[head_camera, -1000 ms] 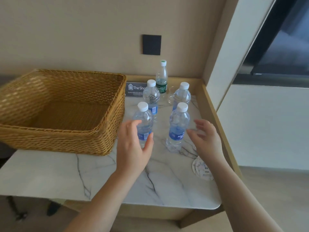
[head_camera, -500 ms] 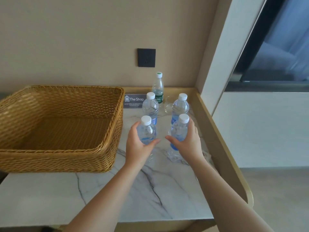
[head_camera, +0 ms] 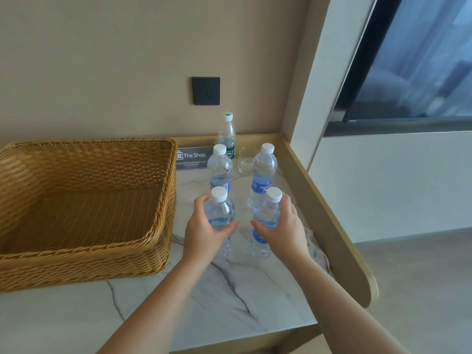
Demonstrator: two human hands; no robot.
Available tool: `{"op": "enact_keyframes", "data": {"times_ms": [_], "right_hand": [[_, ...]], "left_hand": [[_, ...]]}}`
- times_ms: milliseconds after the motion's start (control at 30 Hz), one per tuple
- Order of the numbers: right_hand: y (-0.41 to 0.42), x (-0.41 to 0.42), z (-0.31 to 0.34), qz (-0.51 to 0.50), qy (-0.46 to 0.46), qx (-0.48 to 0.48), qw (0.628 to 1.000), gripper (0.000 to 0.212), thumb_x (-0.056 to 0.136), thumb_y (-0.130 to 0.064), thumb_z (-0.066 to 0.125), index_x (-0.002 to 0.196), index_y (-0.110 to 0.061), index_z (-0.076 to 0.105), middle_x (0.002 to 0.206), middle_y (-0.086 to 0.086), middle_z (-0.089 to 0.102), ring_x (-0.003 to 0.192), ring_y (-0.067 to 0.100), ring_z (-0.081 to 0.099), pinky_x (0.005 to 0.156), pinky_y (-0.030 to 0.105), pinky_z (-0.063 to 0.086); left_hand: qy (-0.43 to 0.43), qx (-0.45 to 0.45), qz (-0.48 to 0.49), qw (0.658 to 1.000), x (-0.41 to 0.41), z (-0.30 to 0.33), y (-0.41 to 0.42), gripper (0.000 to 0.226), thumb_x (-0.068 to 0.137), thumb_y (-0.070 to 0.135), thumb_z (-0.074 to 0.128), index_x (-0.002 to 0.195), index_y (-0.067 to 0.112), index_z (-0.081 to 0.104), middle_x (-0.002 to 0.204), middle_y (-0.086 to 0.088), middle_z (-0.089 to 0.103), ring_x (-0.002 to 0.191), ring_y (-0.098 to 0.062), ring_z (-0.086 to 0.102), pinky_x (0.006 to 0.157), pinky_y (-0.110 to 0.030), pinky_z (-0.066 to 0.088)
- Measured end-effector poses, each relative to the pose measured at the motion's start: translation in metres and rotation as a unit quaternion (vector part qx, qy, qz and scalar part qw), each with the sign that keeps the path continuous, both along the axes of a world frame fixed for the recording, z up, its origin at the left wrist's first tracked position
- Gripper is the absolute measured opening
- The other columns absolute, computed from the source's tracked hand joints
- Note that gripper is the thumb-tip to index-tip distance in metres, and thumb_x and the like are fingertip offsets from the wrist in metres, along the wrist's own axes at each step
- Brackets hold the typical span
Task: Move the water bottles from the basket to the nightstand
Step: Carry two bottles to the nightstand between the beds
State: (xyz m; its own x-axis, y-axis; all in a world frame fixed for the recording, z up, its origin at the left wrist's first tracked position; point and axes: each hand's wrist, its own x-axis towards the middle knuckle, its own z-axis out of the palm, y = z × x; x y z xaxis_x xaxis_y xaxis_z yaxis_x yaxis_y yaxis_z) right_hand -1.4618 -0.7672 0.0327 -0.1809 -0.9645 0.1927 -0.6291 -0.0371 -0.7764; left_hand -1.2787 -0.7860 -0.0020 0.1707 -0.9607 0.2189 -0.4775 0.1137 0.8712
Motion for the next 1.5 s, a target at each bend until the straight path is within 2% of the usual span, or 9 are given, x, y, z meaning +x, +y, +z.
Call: {"op": "enact_keyframes", "data": {"times_ms": [100,367,600,800,900,1200,1300,1400,1500], "right_hand": [[0.022,0.007,-0.002,-0.019,-0.005,0.003,1.000,0.072,0.069,-0.040,0.077,0.128,-0.038,0.035,0.121,-0.010,0.051,0.097,0.008,0.051,0.075,0.033,0.047],[0.082,0.027,-0.009,-0.090,0.026,0.004,0.996,0.075,0.068,-0.050,0.074,0.129,-0.040,0.032,0.122,-0.014,0.052,0.092,0.004,0.050,0.063,0.022,0.038],[0.140,0.023,-0.008,-0.179,0.001,-0.009,0.984,0.075,0.064,-0.050,0.079,0.126,-0.036,0.038,0.120,-0.011,0.057,0.101,0.010,0.060,0.075,0.029,0.050],[0.212,-0.015,0.003,-0.284,-0.037,-0.040,0.957,0.071,0.056,-0.062,0.073,0.117,-0.044,0.041,0.104,-0.010,0.064,0.091,0.010,0.064,0.075,0.039,0.057],[0.250,-0.039,0.005,-0.349,-0.050,-0.061,0.934,0.072,0.054,-0.063,0.073,0.117,-0.042,0.044,0.106,-0.011,0.064,0.090,0.011,0.066,0.075,0.038,0.058],[0.397,-0.110,-0.017,-0.560,-0.027,-0.041,0.827,0.066,0.060,-0.053,0.080,0.114,-0.042,0.044,0.106,-0.009,0.065,0.088,0.011,0.066,0.073,0.030,0.054],[0.451,-0.137,-0.022,-0.622,-0.032,-0.050,0.780,0.063,0.062,-0.048,0.082,0.113,-0.041,0.045,0.103,-0.007,0.066,0.084,0.011,0.066,0.067,0.020,0.047],[0.504,-0.168,-0.030,-0.673,-0.038,-0.052,0.737,0.060,0.064,-0.040,0.084,0.112,-0.031,0.048,0.098,-0.004,0.067,0.083,0.015,0.067,0.070,0.030,0.053],[0.557,-0.204,-0.035,-0.712,-0.030,-0.044,0.701,0.058,0.065,-0.040,0.083,0.109,-0.027,0.047,0.095,-0.002,0.065,0.082,0.019,0.065,0.070,0.030,0.047]], "left_hand": [[-0.002,-0.005,-0.021,1.000,0.003,0.003,0.008,0.076,0.054,0.060,0.078,0.115,0.049,0.034,0.105,0.007,0.068,0.094,-0.010,0.068,0.069,-0.012,0.043],[0.053,-0.032,-0.110,0.992,0.010,0.007,0.055,0.077,0.056,0.055,0.080,0.121,0.035,0.046,0.120,0.009,0.061,0.104,-0.020,0.065,0.086,-0.046,0.054],[0.011,-0.047,-0.206,0.977,-0.003,0.018,0.090,0.069,0.060,0.046,0.083,0.119,0.031,0.050,0.112,0.009,0.064,0.103,-0.017,0.062,0.081,-0.043,0.053],[0.047,-0.027,-0.327,0.944,-0.053,0.035,0.116,0.067,0.056,0.056,0.079,0.114,0.048,0.045,0.115,0.015,0.062,0.103,-0.016,0.065,0.080,-0.045,0.056],[0.057,-0.019,-0.394,0.917,-0.092,0.038,0.135,0.068,0.055,0.059,0.079,0.111,0.060,0.040,0.115,0.022,0.059,0.104,-0.011,0.064,0.082,-0.044,0.057],[0.019,-0.016,-0.577,0.816,-0.224,0.014,0.233,0.070,0.057,0.059,0.079,0.116,0.041,0.044,0.112,0.017,0.061,0.099,-0.009,0.064,0.082,-0.041,0.056],[0.007,-0.019,-0.622,0.783,-0.273,0.007,0.273,0.069,0.056,0.060,0.077,0.114,0.042,0.044,0.104,0.027,0.058,0.092,-0.004,0.064,0.078,-0.028,0.054],[0.002,-0.030,-0.659,0.751,-0.330,0.003,0.317,0.068,0.058,0.054,0.081,0.114,0.041,0.045,0.100,0.026,0.059,0.089,0.000,0.059,0.075,-0.013,0.045],[0.001,-0.034,-0.688,0.725,-0.389,-0.002,0.367,0.067,0.059,0.048,0.084,0.115,0.035,0.048,0.106,0.013,0.064,0.093,-0.009,0.062,0.078,-0.025,0.049]]}}
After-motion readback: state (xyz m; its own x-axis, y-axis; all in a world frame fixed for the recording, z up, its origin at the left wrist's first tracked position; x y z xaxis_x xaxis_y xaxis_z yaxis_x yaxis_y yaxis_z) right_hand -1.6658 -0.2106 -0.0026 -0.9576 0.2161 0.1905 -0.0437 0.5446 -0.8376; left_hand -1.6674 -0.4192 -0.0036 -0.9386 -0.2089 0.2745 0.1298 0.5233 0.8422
